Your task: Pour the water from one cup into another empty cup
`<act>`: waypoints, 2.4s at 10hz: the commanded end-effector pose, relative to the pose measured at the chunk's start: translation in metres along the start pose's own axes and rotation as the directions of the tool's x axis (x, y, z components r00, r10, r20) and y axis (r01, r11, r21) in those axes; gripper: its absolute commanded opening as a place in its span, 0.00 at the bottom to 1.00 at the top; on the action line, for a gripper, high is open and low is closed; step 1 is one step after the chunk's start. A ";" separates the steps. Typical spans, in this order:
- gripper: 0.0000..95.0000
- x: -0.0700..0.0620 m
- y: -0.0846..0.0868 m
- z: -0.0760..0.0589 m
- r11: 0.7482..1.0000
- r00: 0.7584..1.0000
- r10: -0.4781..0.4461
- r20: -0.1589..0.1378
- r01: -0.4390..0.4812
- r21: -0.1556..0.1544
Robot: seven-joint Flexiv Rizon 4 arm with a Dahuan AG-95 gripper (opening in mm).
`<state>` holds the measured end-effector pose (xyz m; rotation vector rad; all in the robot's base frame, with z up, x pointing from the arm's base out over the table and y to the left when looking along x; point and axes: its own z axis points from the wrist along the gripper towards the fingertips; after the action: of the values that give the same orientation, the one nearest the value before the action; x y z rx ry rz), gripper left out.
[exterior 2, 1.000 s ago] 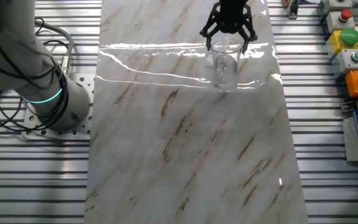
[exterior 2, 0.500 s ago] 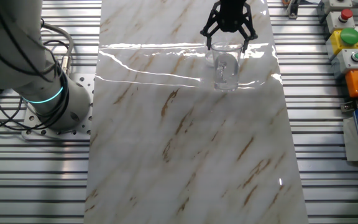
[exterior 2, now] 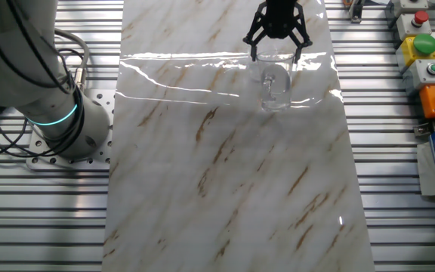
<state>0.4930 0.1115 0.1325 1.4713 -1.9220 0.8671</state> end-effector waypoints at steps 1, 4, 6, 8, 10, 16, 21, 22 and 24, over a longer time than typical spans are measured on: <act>0.00 0.001 0.000 0.000 1.000 1.000 -0.011 -0.010 0.011 0.009; 0.00 0.001 0.000 0.000 0.999 0.999 -0.019 -0.029 0.020 0.027; 0.00 0.001 0.000 0.000 0.998 0.999 -0.030 -0.042 0.032 0.049; 0.00 0.001 0.000 0.000 0.998 0.998 -0.033 -0.051 0.036 0.060; 0.00 0.001 0.000 0.000 0.996 0.997 -0.044 -0.057 0.048 0.070; 0.00 0.002 0.001 0.000 0.994 0.994 -0.047 -0.100 0.056 0.092; 0.00 0.003 0.001 0.000 0.992 0.992 -0.046 -0.118 0.059 0.110; 0.00 0.003 0.001 0.000 0.992 0.991 -0.046 -0.123 0.060 0.113; 0.00 0.004 0.001 -0.001 0.991 0.990 -0.050 -0.131 0.065 0.116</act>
<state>0.4909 0.1109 0.1358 1.4915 -1.7480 1.0427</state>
